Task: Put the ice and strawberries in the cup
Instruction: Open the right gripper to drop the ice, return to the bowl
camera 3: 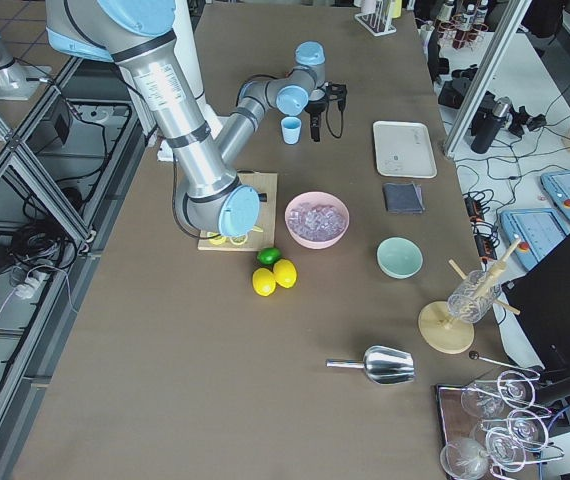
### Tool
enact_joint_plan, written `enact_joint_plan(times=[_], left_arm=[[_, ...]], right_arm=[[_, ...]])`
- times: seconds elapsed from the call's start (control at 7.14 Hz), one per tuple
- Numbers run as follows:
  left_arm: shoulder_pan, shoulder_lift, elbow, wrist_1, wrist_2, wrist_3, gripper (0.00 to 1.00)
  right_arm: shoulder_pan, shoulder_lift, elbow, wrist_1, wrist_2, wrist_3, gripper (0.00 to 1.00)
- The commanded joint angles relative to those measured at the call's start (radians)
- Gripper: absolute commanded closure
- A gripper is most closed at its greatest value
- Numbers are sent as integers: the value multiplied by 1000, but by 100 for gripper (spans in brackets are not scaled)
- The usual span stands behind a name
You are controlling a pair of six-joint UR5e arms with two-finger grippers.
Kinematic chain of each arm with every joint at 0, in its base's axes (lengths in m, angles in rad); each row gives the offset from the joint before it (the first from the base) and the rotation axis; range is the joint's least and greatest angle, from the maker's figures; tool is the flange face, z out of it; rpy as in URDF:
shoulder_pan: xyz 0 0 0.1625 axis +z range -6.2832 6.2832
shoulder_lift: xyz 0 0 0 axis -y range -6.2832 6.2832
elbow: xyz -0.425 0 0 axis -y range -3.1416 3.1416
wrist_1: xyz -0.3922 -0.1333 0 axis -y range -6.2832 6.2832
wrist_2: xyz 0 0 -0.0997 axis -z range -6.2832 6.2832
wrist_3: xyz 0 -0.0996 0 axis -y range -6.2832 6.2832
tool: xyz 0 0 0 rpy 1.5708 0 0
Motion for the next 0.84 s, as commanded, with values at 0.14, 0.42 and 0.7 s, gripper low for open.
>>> enact_joint_plan(times=[0.14,0.42,0.7], left_arm=[[4,-1,0,-1,-1,-3,2],[4,-1,0,-1,-1,-2,2],[4,-1,0,-1,-1,-2,2]], right_arm=[[205,-170,56,-8,164,-158,0],[272,-331,92,-14,183,-358,0],[290,-372,90,-16,182,-405,0]])
